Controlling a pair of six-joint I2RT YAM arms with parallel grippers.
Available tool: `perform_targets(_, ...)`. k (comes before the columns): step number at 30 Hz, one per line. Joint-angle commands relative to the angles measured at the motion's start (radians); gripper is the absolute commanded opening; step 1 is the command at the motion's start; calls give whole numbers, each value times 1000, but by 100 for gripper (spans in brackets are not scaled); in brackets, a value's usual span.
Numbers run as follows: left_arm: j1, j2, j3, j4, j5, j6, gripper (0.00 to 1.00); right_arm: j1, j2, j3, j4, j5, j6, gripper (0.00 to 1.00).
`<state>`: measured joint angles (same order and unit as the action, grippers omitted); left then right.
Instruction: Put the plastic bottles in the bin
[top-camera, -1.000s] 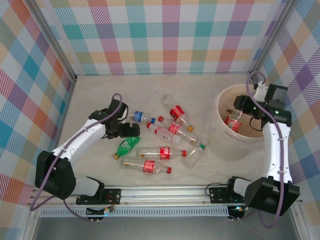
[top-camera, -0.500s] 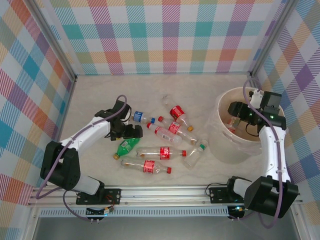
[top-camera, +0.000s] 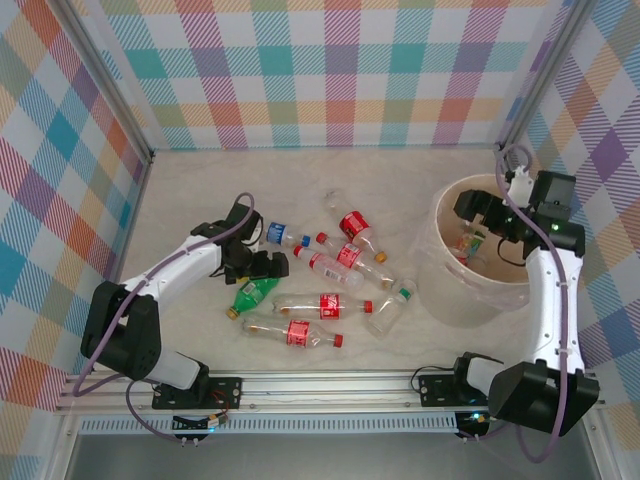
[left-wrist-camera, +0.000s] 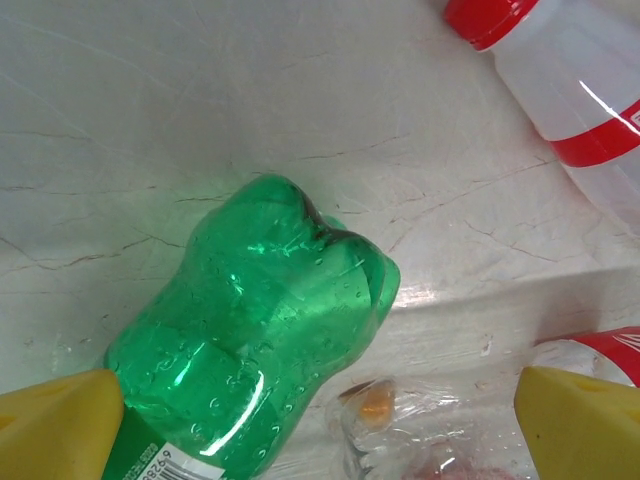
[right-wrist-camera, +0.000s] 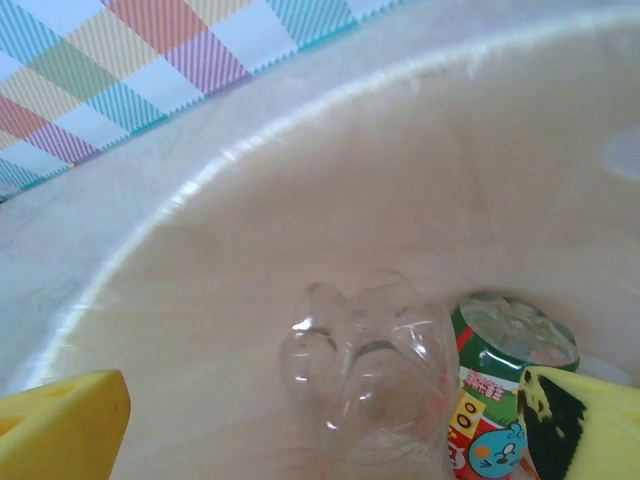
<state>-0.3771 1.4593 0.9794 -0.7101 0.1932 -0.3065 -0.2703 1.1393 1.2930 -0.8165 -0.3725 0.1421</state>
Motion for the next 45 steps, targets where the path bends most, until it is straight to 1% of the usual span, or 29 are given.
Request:
perform_targets(1,7,-18,3,-11,15,0,100,-4,-13,79,-89,-29,11,99)
perform_targets(5,7,-21,12,-48,1,16,100,-4,-41,115,-90,-18,46,99)
perform_targets(9,4,-18,21,-125,-49,27,100,-4,-58,148,-84,-13,80,99)
perform_targets(16,-8,9,-17,-136,-98,11,100,-4,-47,129,-47,-55,132,99)
perform_targets(19,-8,24,-23,-154,-134,1,100,-4,-52,127,-50,-43,129,99)
perform_targets(27,-7,67,-55,-147,-96,-16,100,-5,-59,128,-65,-16,125,99)
perform_targets(29,-6,74,-63,-139,-96,-23,97,-5,-61,123,-65,-14,125,99)
perform_targets(33,-6,96,-69,-127,-100,-29,87,-5,-62,114,-62,-15,122,99)
perform_targets(34,-7,99,-68,-125,-102,-29,84,-5,-63,112,-62,-14,122,99)
perform_targets(36,-2,98,-64,-120,-114,-34,74,-5,-64,113,-65,-14,117,99)
perform_targets(38,3,88,-55,-117,-117,-37,68,-5,-64,112,-68,-14,114,99)
perform_targets(45,15,48,16,-106,-108,-21,64,-4,-66,133,-67,-29,123,99)
